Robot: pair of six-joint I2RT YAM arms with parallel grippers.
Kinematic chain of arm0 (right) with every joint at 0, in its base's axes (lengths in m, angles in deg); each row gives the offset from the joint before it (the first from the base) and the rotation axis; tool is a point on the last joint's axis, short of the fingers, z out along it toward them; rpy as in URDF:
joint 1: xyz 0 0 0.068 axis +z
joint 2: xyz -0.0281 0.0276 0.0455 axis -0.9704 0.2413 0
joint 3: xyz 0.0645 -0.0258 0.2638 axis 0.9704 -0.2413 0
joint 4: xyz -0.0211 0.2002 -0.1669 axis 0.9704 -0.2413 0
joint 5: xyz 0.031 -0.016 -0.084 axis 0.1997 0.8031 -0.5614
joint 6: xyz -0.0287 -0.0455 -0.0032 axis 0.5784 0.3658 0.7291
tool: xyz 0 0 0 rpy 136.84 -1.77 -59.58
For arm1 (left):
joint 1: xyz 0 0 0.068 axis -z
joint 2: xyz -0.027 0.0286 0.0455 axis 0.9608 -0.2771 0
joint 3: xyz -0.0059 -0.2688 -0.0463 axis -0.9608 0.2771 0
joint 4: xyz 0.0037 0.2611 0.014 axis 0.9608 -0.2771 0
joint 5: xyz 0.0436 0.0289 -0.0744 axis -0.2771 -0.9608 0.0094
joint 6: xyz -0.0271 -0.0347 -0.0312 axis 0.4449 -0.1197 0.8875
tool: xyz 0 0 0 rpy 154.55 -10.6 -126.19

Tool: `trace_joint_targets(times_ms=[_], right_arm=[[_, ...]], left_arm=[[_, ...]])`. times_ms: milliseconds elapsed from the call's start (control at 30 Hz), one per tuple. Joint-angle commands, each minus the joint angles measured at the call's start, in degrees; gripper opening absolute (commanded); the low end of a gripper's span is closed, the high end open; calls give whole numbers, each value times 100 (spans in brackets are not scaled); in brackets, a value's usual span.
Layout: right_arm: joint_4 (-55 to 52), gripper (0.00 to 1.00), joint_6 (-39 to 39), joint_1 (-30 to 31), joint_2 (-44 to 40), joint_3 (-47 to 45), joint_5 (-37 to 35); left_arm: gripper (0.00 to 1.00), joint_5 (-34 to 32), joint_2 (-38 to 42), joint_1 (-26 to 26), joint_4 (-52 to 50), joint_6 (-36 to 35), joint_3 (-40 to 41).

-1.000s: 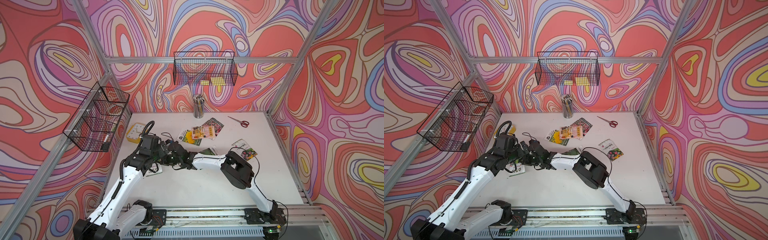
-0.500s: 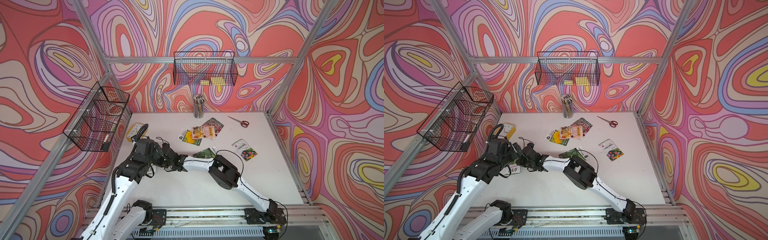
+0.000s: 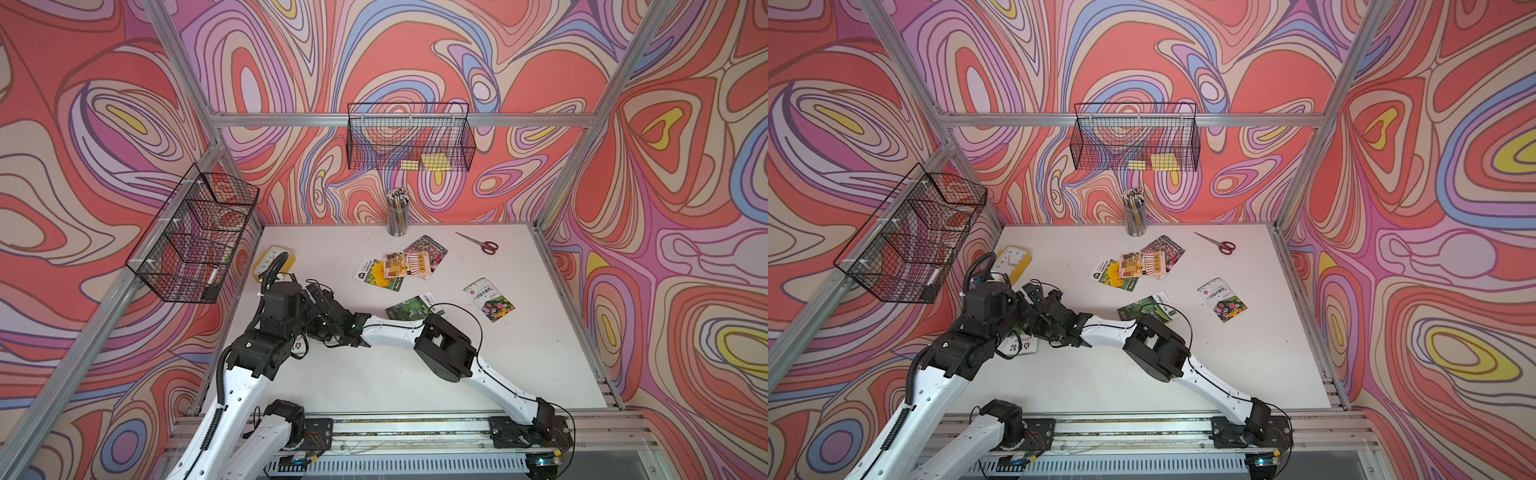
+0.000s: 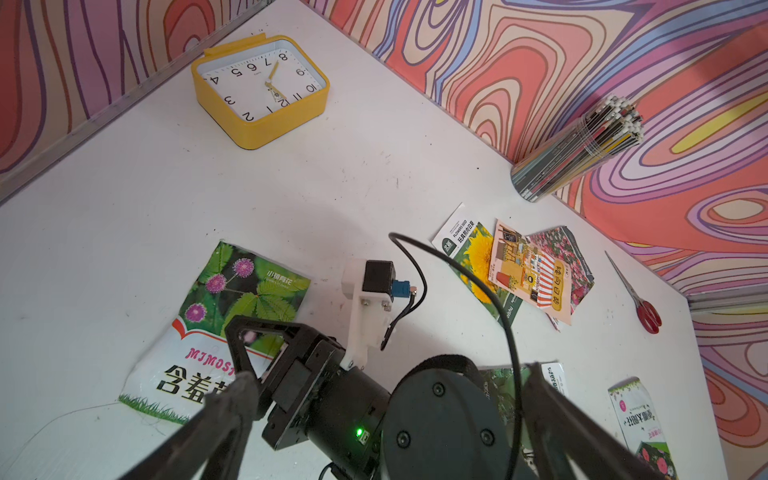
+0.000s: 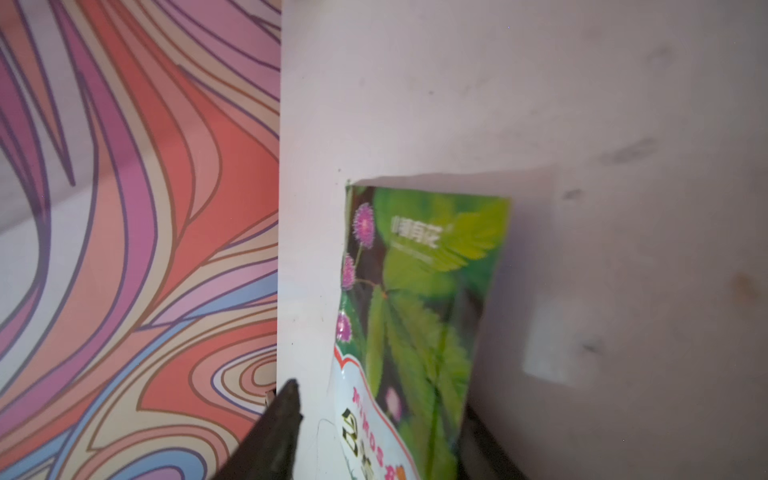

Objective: Arrange the seed packets in a row
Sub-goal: Place the seed packet at the center of the board.

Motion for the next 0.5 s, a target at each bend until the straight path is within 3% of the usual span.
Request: trace_joint_targets(times_ms=[0,300,467], right_arm=[[-234,64,48,12,-189,-403,-220],[38,77,534,-129,-1766,-2340,-1118],[84,79,730,-414,-2912,-3753,-1442]], left_arm=[[99,3,15,3,85,81,54],[99,-4,258,2,332,201,229],[99,401,122,5,774,283,491]])
